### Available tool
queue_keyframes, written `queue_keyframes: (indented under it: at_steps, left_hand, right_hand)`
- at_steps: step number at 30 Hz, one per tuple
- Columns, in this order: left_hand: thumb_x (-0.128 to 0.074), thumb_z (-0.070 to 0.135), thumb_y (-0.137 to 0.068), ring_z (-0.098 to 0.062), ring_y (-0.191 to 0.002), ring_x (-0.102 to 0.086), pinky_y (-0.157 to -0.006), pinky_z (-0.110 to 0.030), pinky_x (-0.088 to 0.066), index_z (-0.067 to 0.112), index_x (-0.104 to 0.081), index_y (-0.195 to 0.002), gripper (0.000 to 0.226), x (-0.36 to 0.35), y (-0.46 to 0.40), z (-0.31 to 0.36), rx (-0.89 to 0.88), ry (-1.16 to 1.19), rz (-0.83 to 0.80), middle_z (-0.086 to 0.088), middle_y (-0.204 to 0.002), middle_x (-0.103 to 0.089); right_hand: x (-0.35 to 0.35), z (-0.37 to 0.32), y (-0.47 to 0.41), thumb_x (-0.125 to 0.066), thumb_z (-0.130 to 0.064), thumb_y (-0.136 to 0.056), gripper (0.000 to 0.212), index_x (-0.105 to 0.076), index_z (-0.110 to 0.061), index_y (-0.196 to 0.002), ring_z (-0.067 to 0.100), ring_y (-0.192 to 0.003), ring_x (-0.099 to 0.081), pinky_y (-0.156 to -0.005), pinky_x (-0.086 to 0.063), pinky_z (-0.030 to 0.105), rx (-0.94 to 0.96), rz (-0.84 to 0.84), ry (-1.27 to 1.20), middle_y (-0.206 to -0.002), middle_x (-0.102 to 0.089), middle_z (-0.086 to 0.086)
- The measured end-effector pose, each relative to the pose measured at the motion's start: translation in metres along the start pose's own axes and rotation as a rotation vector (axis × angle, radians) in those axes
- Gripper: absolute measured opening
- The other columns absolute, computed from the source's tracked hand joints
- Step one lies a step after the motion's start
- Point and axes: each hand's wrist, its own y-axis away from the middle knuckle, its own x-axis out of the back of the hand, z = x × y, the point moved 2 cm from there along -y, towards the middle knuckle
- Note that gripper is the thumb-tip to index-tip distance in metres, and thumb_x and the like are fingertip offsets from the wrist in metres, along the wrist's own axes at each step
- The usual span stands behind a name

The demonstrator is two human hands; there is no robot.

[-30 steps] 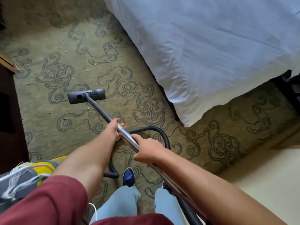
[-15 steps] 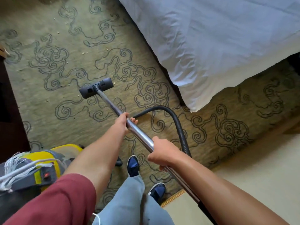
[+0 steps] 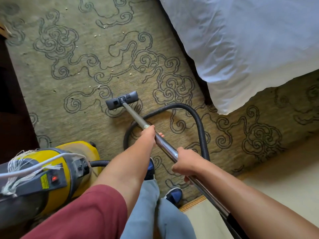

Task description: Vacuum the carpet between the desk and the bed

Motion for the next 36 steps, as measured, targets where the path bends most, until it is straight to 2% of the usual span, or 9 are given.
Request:
queue_keyframes:
  at_steps: [4,8,12,15,19,23,29,33,36]
  left_hand:
    - [-0.065,0.034,-0.095,-0.034,-0.078,-0.073,-0.052,-0.04,-0.056,0.005,-0.047,-0.131,0.049,-0.003,-0.006,-0.004,0.027,0.047,-0.01,-0.02,-0.101,-0.07]
    - [-0.063,0.04,-0.097,-0.032,-0.071,-0.068,-0.061,-0.042,-0.058,0.001,-0.05,-0.115,0.045,-0.018,-0.005,-0.016,0.043,0.1,-0.118,-0.018,-0.09,-0.065]
    - [-0.063,0.038,-0.097,-0.022,-0.058,-0.059,-0.052,-0.033,-0.052,0.005,-0.053,-0.113,0.038,-0.044,-0.018,-0.029,0.034,0.151,-0.063,-0.011,-0.072,-0.059]
    - [-0.061,0.035,-0.098,-0.02,-0.05,-0.051,-0.046,-0.028,-0.048,0.004,-0.053,-0.102,0.032,-0.059,-0.025,-0.028,0.018,0.186,-0.02,-0.008,-0.063,-0.051]
    - [-0.06,0.033,-0.099,-0.021,-0.05,-0.051,-0.049,-0.029,-0.049,0.005,-0.049,-0.089,0.031,-0.067,-0.023,-0.02,-0.052,0.167,-0.006,-0.009,-0.065,-0.05]
    - [-0.061,0.034,-0.098,-0.023,-0.053,-0.055,-0.054,-0.033,-0.053,0.003,-0.051,-0.094,0.033,-0.066,-0.036,-0.011,-0.088,0.095,0.002,-0.01,-0.067,-0.054]
    - [-0.06,0.035,-0.098,-0.024,-0.059,-0.062,-0.062,-0.035,-0.054,0.003,-0.052,-0.118,0.039,-0.067,-0.064,0.032,-0.167,0.009,0.001,-0.012,-0.073,-0.061]
    - [-0.059,0.028,-0.097,-0.024,-0.057,-0.061,-0.056,-0.033,-0.053,0.001,-0.051,-0.124,0.038,-0.062,-0.076,0.086,-0.205,-0.03,-0.008,-0.013,-0.074,-0.06]
    - [-0.058,0.024,-0.098,-0.023,-0.052,-0.059,-0.045,-0.03,-0.05,0.004,-0.053,-0.118,0.029,-0.058,-0.082,0.135,-0.229,-0.061,0.006,-0.013,-0.071,-0.058]
  right_hand:
    - [-0.001,0.0,-0.01,-0.057,-0.017,-0.089,0.031,-0.046,-0.012,-0.117,0.02,-0.054,-0.071,-0.05,-0.062,0.033,-0.013,-0.002,-0.002,-0.095,-0.06,0.007]
    - [0.003,0.004,-0.025,-0.058,-0.016,-0.09,0.03,-0.046,-0.012,-0.118,0.023,-0.063,-0.076,-0.064,-0.066,0.042,-0.043,-0.005,-0.023,-0.097,-0.063,0.007]
    - [0.014,0.02,-0.04,-0.06,-0.016,-0.09,0.034,-0.045,-0.01,-0.121,0.029,-0.064,-0.074,-0.053,-0.062,0.039,-0.104,-0.066,-0.194,-0.101,-0.065,0.016]
    - [0.022,0.029,-0.048,-0.063,-0.018,-0.092,0.037,-0.044,-0.009,-0.123,0.029,-0.061,-0.069,-0.057,-0.062,0.042,-0.085,-0.105,-0.213,-0.101,-0.066,0.018]
    - [0.034,0.033,-0.061,-0.062,-0.015,-0.093,0.03,-0.049,-0.002,-0.117,0.025,-0.051,-0.063,-0.044,-0.055,0.033,-0.049,-0.115,-0.226,-0.084,-0.064,0.016]
    - [0.033,0.033,-0.075,-0.06,-0.014,-0.094,0.029,-0.051,0.0,-0.117,0.024,-0.049,-0.062,-0.044,-0.054,0.033,-0.025,-0.112,-0.291,-0.081,-0.063,0.016]
    - [0.053,0.015,-0.118,-0.07,-0.025,-0.093,0.045,-0.048,-0.003,-0.126,0.026,-0.055,-0.065,-0.054,-0.062,0.042,-0.025,-0.183,-0.42,-0.084,-0.066,0.017]
    - [0.076,-0.024,-0.138,-0.068,-0.023,-0.094,0.039,-0.052,0.0,-0.121,0.024,-0.053,-0.062,-0.057,-0.059,0.041,0.013,-0.161,-0.469,-0.079,-0.064,0.017]
    - [0.095,-0.06,-0.157,-0.067,-0.023,-0.096,0.035,-0.054,0.0,-0.119,0.024,-0.049,-0.06,-0.058,-0.057,0.041,0.029,-0.177,-0.535,-0.071,-0.062,0.017]
